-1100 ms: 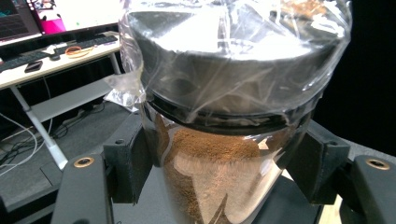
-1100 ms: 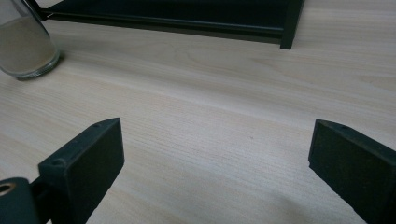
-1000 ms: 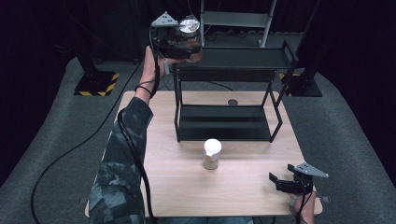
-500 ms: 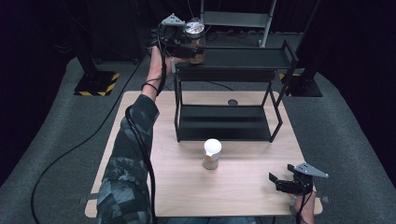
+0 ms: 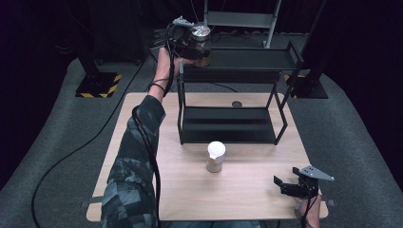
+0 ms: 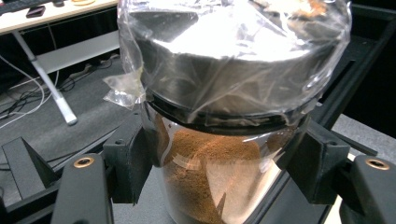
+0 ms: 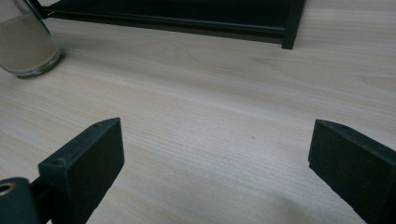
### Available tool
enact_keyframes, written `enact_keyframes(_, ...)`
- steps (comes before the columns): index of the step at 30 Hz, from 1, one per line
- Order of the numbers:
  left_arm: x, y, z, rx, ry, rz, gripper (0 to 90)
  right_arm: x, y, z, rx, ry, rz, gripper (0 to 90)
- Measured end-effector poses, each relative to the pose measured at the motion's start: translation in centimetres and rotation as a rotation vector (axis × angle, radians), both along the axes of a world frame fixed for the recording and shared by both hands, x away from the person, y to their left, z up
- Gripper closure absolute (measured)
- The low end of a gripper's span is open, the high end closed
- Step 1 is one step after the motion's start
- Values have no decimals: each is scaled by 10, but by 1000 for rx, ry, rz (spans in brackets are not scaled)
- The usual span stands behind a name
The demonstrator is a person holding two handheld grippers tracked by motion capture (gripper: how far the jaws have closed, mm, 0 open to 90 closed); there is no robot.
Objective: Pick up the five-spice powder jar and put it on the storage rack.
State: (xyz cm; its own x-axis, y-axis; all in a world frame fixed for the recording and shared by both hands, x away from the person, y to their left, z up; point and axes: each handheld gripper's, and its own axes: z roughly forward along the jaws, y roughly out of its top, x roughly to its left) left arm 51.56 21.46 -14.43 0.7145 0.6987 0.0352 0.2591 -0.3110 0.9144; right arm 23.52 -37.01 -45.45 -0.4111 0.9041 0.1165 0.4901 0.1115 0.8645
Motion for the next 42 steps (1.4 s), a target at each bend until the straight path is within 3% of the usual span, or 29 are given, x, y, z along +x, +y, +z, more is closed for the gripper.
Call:
enact_keyframes(6, 2, -5, -1, 13, 17, 20, 301, 0, 2, 1, -11, 0, 0, 26)
enact_keyframes(15, 5, 0, -7, -32, 33, 35, 301, 0, 2, 0, -9, 0, 0, 26)
enact_keyframes(29, 2, 0, -9, -16, 0, 24, 295, 1, 1, 1, -10, 1, 3, 25)
enact_keyframes(33, 0, 5, -6, -13, -14, -1, 158, 1, 1, 1, -9, 2, 2, 25)
enact_keyframes(38, -9, 17, -3, -47, -24, -5, 27, 0, 1, 0, -8, -1, 6, 23)
enact_keyframes(42, -19, 26, -3, -56, -45, -21, 0, 1, 1, 1, -10, 2, 5, 23)
